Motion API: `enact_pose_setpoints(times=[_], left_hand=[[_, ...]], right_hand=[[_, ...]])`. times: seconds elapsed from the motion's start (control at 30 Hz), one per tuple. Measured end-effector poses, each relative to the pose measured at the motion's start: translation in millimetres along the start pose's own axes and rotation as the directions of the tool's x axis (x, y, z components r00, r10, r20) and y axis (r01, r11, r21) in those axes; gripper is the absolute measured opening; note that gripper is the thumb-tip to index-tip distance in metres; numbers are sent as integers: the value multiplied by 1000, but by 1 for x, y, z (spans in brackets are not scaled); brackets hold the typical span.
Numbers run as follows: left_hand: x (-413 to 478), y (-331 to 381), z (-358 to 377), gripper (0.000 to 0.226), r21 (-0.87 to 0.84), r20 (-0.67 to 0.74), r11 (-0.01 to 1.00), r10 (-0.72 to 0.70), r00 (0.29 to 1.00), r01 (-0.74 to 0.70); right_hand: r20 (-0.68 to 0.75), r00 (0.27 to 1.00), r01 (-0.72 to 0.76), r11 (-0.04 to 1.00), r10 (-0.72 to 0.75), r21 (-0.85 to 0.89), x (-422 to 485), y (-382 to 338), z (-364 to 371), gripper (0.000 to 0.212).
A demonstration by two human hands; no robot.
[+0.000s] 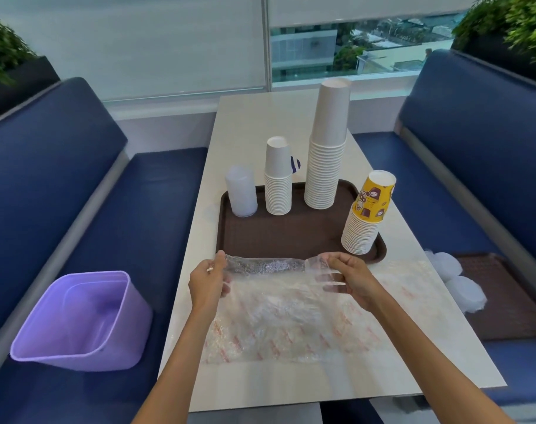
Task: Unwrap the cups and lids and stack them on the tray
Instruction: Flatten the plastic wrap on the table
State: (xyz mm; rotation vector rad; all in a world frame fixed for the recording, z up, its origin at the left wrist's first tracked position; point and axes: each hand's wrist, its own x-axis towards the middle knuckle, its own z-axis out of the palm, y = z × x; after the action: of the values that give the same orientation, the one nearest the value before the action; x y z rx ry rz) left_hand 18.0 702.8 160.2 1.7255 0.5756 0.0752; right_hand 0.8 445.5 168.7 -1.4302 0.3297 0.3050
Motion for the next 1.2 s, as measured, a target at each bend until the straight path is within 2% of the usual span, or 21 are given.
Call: enact_pose_setpoints(times=[0.1,0.2,0.27,0.37,0.47,0.57,0.63,0.73,0.8,0.83,0.9,1.0,1.13,1.2], left_hand=[[-2,-7,4,22,39,-18,999,31,999,-31],[-5,-16,9,19,58,-105,998,5,994,1],[-10,-25,13,15,54,-133,998,-13,991,20],[-19,-36,18,13,29,-143,999,-18,990,23],[-26,-45,22,17,2,-163,999,-31,986,32],[-32,-49,24,20,-19,-154,999,-48,987,45],[-35,-49,22,21,-23,-131,997,-74,989,71],[-38,-56,16,31,18,-66,988,-155,986,156],[-41,-63,13,28,34,-31,974,-224,974,225],[-43,-66,12,24,38,-26,969,-245,969,245],[-48,-67,13,19,47,-39,966,-253,967,255],[-52,-69,16,19,61,-77,968,-237,968,242],[-53,-73,20,22,50,-100,968,-241,965,247],[-53,-76,21,23,53,-114,965,-251,961,258]], right_hand=[[-26,1000,4,1000,-5,-15,-4,5,-2,16],[-177,983,60,996,-48,62,-5,14,-8,16],[-247,969,60,990,-27,127,-7,21,-12,20],[-198,972,-98,984,127,152,-7,27,-15,38],[-159,960,-219,972,231,89,-9,36,-16,39],[-197,960,-194,980,198,41,-12,51,-16,30],[-265,947,-165,982,183,90,-11,57,-18,22],[-303,938,-132,982,168,138,-10,57,-22,21],[-320,935,-111,984,150,137,-8,59,-24,25],[-348,928,-102,989,133,106,-8,61,-25,29],[-424,903,-109,991,66,-78,-9,65,-28,41],[-454,890,-160,908,-37,-388,-16,70,-34,45],[-421,907,-195,854,-31,-482,-30,77,-39,63],[-407,913,-199,852,-17,-483,-36,82,-37,62]])
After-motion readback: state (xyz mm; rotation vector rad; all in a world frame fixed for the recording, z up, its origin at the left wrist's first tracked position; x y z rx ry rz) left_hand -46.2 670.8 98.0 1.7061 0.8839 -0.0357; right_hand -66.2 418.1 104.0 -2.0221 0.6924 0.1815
